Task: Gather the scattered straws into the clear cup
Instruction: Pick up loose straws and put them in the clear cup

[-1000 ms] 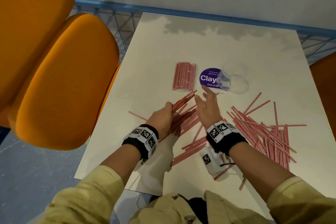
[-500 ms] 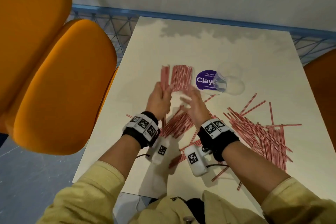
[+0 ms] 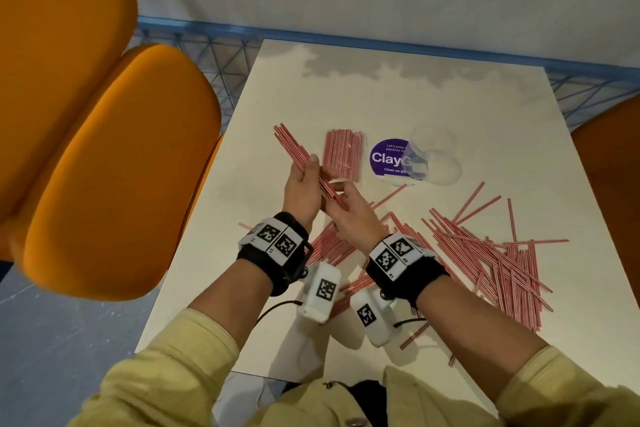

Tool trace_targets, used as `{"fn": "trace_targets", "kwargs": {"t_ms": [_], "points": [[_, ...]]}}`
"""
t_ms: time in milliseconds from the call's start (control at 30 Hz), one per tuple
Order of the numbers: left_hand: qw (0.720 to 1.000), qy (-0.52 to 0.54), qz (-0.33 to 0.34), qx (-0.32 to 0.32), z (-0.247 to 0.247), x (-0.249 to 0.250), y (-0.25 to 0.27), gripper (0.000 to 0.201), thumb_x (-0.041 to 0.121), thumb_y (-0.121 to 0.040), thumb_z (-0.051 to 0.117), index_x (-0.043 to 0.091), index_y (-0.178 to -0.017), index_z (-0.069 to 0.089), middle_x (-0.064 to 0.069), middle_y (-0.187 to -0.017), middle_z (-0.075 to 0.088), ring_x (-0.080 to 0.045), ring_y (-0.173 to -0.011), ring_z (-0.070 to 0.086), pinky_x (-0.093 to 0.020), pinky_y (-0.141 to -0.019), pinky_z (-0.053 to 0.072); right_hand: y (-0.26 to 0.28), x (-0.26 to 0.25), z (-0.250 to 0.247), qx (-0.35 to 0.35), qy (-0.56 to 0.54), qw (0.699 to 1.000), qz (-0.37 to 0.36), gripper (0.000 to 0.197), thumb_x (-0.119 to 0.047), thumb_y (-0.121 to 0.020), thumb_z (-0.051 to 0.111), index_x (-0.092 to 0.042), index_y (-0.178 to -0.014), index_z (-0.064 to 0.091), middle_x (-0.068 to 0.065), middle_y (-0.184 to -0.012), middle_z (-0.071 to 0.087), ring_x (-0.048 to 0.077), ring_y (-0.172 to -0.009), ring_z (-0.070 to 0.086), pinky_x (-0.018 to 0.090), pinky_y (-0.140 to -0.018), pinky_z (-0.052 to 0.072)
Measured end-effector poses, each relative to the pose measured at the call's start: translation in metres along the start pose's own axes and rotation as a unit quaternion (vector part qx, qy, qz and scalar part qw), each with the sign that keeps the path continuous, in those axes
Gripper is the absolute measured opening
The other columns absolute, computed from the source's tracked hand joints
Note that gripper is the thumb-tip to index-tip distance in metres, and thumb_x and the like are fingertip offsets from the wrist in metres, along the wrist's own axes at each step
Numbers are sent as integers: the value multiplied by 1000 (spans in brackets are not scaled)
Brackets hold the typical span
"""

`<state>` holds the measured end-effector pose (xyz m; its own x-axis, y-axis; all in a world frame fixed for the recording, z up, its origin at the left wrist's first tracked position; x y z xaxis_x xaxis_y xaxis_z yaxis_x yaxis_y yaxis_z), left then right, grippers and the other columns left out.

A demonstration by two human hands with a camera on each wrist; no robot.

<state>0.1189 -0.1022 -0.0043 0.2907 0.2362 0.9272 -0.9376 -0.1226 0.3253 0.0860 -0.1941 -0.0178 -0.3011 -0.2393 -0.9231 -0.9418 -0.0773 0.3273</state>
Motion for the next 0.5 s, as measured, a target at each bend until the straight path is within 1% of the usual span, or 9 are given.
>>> {"fn": "trace_targets", "kwargs": {"t_ms": [33,67,100,167,267,333,400,433,500], "points": [[1000,-4,-9,0,1,-2,1,17,27,-100,38,18,-91,49,3,-77,66,-13,-71,61,-32,-78,51,0,-5,-2,13,36,999,-25,30,-32,-88,51,-19,-115,49,-2,-86,63,19,-60,62,40,-60,49],[1000,-8,-17,-3,3,-4,3,18,28,-100,39,16,-96,51,4,-83,68,-11,-78,62,-27,-79,49,0,-8,-4,23,66,997,-41,28,-30,-91,49,-19,-116,49,-2,-89,65,25,-67,64,41,-66,51],[1000,-14,-26,-6,5,-6,4,20,28,-99,39,12,-102,52,5,-90,69,-9,-84,62,-22,-78,46,0,-10,-6,28,96,994,-52,28,-28,-93,47,-19,-120,48,-1,-88,66,24,-67,63,39,-65,51],[998,-30,-42,-20,10,-10,8,26,26,-98,42,9,-110,56,6,-99,65,-6,-91,59,-14,-71,40,2,-14,-7,23,161,984,-73,36,-25,-96,44,-20,-131,40,9,-86,68,24,-65,62,35,-62,49],[996,-57,-52,-49,18,-11,12,31,21,-96,45,4,-118,58,11,-90,60,-3,-87,59,-12,-67,40,0,-14,-9,25,215,974,-74,38,-23,-99,36,-13,-136,33,20,-91,68,34,-75,65,39,-67,50],[995,-70,-34,-66,22,-5,12,27,17,-93,51,3,-115,59,7,-86,63,-10,-85,60,-16,-69,45,-1,-12,-12,30,222,972,-70,36,-19,-100,34,-8,-134,34,22,-95,67,38,-81,65,41,-70,50],[995,-79,5,-64,22,9,10,23,15,-89,56,6,-111,56,2,-86,65,-13,-83,62,-17,-67,48,-1,-14,-16,30,223,971,-81,33,-18,-99,34,-7,-130,37,21,-90,66,36,-76,63,42,-70,49],[996,-75,23,-52,19,17,8,24,14,-89,56,9,-112,49,1,-85,65,-10,-77,64,-14,-64,49,0,-15,-17,26,223,970,-89,31,-20,-99,35,-6,-127,40,18,-82,64,33,-69,61,41,-66,48],[997,-50,54,-30,16,35,3,33,15,-93,52,19,-119,32,2,-82,66,-2,-62,63,-11,-57,50,1,-14,-19,18,218,971,-95,29,-24,-99,35,-6,-121,42,6,-66,54,20,-53,50,34,-58,41]]}}
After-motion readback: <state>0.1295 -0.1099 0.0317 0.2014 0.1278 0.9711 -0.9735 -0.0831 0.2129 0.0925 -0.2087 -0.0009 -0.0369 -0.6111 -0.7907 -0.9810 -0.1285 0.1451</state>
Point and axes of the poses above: each hand's wrist, its own y-axis away from the middle knuckle, its own z-axis out of the palm, x = y × z, the point moved 8 cm from there along -y, towards the middle knuckle
